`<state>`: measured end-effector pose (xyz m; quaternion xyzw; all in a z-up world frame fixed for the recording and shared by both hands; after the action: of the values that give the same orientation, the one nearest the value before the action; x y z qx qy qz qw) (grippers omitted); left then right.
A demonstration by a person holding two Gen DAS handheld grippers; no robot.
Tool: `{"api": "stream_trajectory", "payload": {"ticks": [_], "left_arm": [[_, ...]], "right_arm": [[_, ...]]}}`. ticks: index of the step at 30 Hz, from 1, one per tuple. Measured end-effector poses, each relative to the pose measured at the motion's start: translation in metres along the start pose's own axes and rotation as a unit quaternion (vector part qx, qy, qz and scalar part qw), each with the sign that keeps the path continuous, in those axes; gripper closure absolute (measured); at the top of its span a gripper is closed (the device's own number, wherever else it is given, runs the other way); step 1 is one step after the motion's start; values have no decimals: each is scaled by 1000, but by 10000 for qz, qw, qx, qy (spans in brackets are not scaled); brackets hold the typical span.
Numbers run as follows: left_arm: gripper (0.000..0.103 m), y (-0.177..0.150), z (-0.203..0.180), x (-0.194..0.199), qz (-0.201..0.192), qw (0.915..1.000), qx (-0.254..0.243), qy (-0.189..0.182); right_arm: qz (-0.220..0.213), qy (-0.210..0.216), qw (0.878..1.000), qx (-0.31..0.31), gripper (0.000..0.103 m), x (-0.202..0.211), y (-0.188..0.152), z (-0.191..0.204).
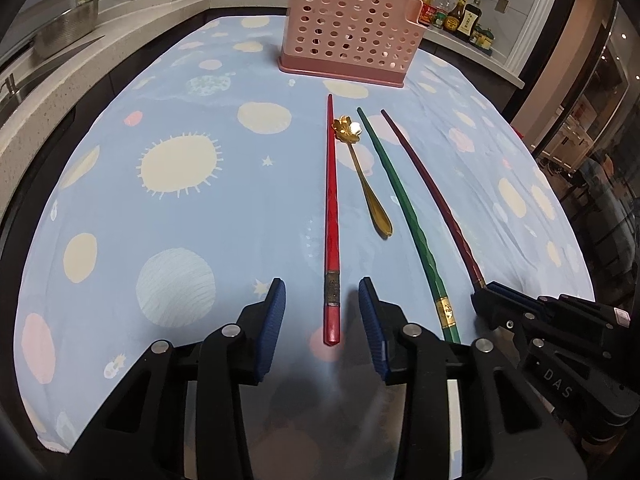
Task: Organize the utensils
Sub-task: 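Grasp a red chopstick with the left tool while the right tool grasps a dark red chopstick, then lift and carry both held chopsticks over the pink holder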
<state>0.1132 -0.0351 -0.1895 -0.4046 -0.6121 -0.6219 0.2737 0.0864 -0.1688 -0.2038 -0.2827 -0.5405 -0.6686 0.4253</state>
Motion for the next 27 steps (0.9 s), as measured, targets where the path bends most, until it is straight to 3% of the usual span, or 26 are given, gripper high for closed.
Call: {"api": "stream_trajectory", "payload": {"ticks": [3,5,14,27], "left_arm": [[81,1,2,-2,-24,10000,-22,61],[95,1,4,-3,-1,10000,14,23],[96,7,5,13,-80,9998,39,-164],[96,65,30,86,-842,9951,442,-287]], "right_arm": [[-4,16,10000,-17,96,0,0,0],[-11,27,10000,-36,96,1,-1,0],[-173,67,9998,-119,96,17,5,-8],[-1274,71,9914,-281,96,99,68,-34]]}}
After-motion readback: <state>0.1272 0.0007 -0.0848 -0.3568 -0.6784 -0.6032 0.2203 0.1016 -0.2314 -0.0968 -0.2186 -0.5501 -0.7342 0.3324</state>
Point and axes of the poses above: each gripper's, at about its wrist camera, not at the fingertips, and x roughly against the way its jaws point, z to its left, y to its top, the point moved 9 cm from there along -x, roughly the way its jaws point, and after that the axes turned 7 degrees about y, right-handed, at the moved point
